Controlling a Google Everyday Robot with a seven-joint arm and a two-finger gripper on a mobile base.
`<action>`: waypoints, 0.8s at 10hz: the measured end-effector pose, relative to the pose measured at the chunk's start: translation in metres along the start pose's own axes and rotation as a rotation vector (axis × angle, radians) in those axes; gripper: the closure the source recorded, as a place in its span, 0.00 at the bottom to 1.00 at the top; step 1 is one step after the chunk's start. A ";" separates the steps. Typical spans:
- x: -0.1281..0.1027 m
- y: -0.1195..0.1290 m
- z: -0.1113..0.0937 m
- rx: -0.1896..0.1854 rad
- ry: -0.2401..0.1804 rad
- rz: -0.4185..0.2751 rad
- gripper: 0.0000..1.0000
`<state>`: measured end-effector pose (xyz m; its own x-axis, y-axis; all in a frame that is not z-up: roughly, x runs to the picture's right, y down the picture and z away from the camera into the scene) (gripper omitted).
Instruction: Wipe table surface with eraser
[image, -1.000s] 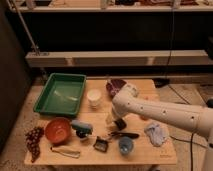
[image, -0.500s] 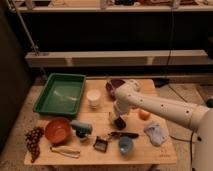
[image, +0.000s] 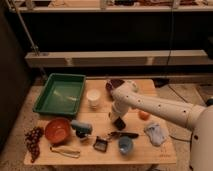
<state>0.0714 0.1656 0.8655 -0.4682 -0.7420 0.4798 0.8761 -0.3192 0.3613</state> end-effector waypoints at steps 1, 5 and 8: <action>0.001 0.000 -0.001 -0.001 0.003 -0.001 1.00; 0.019 0.006 -0.016 -0.029 -0.010 0.017 1.00; 0.011 0.034 -0.017 -0.065 -0.044 0.078 1.00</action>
<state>0.0975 0.1366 0.8699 -0.4014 -0.7398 0.5400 0.9151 -0.2997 0.2697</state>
